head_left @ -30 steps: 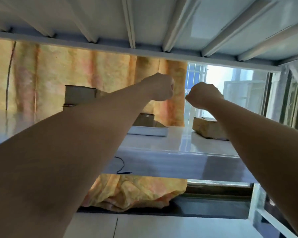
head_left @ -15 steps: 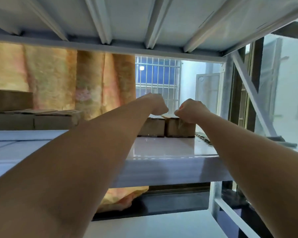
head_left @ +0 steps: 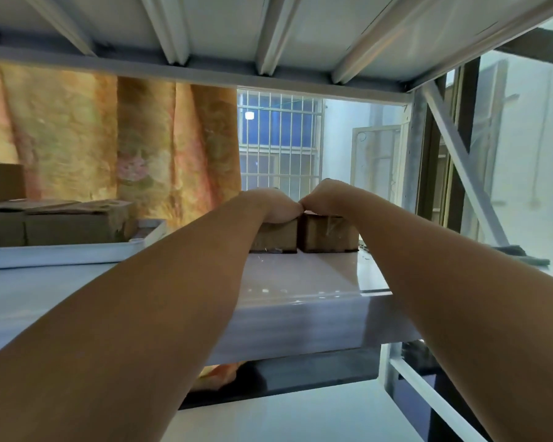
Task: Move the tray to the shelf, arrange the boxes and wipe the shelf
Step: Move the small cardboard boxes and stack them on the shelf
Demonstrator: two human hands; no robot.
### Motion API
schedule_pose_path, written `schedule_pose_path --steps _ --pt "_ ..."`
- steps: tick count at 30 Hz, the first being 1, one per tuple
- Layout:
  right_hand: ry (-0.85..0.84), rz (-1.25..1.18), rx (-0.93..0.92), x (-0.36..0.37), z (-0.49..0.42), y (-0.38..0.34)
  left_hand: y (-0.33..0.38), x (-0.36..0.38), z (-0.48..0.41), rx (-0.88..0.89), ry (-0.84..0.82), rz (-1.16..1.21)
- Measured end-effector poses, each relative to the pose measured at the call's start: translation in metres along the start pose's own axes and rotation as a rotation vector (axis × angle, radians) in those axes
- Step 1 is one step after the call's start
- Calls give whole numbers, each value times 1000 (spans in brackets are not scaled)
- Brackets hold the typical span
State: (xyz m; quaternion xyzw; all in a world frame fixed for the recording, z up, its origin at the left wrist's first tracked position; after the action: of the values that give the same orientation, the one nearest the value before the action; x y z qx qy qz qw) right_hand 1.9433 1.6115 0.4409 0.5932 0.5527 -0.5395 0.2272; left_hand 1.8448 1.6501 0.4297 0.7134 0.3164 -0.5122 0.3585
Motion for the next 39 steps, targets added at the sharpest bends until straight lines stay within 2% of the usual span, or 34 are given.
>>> schedule_pose_path --steps 5,10,15,19,21,26,29,33,39 --pt "-197 117 -17 1 18 -21 -2 2 2 6 -67 60" --pt "-292 197 -35 4 29 -30 -7 3 2 -35 -76 125" --pt "-390 153 -50 -3 48 -24 -9 -1 4 -64 -6 176" --pt "-345 15 51 -1 46 -13 -12 -5 9 -82 50 226" --pt "-273 -64 71 -1 37 -11 -14 -9 10 -96 87 283" --pt "225 -234 80 -22 9 5 -24 -23 7 -112 256 336" --pt "395 -287 6 -31 5 6 -27 -30 4 -78 328 388" --pt "515 -327 -41 -37 7 15 -23 -38 7 -29 417 396" --pt "489 -314 -26 -31 9 22 -17 -40 13 -13 445 395"
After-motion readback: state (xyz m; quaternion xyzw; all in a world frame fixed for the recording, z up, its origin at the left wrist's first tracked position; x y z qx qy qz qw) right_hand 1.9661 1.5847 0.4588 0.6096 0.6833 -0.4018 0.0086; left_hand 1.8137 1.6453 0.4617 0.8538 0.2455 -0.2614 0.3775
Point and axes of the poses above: each hand's wrist, its own z-axis away from the middle knuckle, its own x-axis out of the palm, y = z × x, the point moved 7 cm from there along -z, towards the middle knuckle, and after that the axes turned 5 degrees about -x, right-handed, at the moved point
